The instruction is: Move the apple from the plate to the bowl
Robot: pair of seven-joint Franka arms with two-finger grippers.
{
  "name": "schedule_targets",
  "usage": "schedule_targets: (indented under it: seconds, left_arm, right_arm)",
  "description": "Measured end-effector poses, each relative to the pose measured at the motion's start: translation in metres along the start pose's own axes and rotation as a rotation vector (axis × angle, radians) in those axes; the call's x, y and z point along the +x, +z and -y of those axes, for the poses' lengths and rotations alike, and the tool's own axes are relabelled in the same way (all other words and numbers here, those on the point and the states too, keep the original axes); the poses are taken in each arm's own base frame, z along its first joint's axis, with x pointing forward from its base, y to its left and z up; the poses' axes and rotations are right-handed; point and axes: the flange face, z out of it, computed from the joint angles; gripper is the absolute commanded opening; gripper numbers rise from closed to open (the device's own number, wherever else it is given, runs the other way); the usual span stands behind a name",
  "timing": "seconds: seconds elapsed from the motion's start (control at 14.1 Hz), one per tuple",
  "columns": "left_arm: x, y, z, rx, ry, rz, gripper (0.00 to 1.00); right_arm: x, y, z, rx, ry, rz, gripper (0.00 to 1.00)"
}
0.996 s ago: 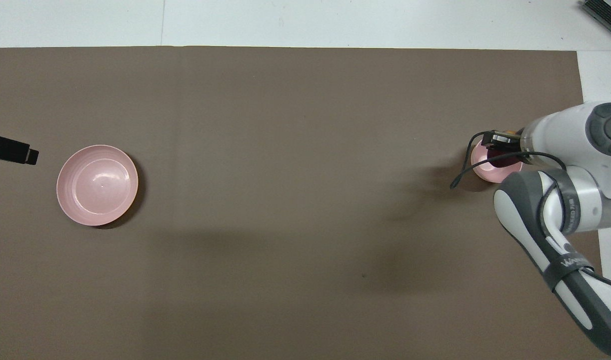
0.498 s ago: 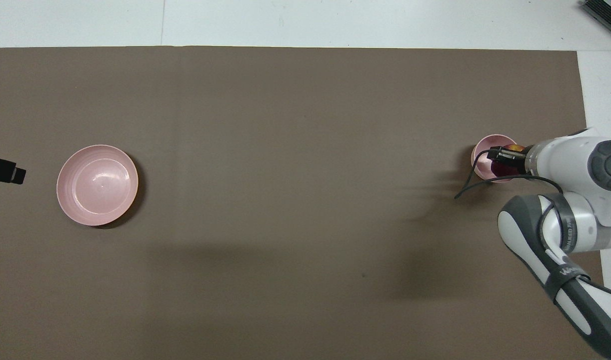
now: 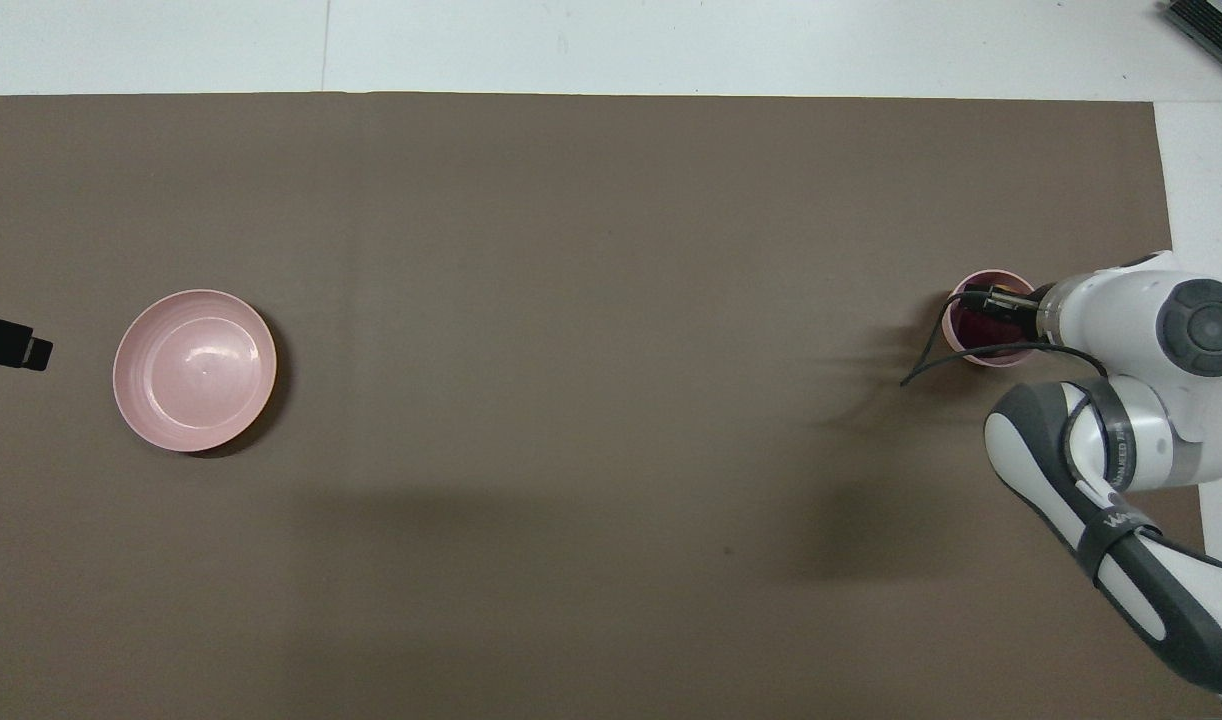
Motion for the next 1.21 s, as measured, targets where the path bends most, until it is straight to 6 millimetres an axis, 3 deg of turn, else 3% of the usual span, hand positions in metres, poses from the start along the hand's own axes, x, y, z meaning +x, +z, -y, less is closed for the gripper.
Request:
schedule_targets:
  seconds: [0.28,0.57,0.78,0.92,1.07,1.21]
  left_arm:
    - [0.0,0.0,0.002,0.001,-0.004,0.0,1.0]
    - [-0.002,0.0,0.009,0.003,-0.017,0.0,1.0]
    - [-0.004,0.0,0.014,0.002,-0.027,0.0,1.0]
    - [-0.003,0.0,0.013,0.003,-0.025,0.0,1.0]
    - [-0.003,0.0,0.013,0.003,-0.024,0.0,1.0]
    - [-0.003,0.0,0.012,0.003,-0.022,0.0,1.0]
  right_arm:
    - [0.024,-0.035,0.009,-0.048,0.003,0.07,1.0]
    - [0.044,-0.092,0.019,0.036,0.003,0.238,1.0]
    - [0.053,-0.134,0.013,0.087,-0.198,0.244,1.0]
    - [0.048,-0.169,0.011,0.092,-0.28,0.238,1.0]
    - [0.034,-0.199,0.021,0.089,-0.317,0.25,1.0]
    - [0.024,-0.217,0.031,0.086,-0.343,0.257,1.0]
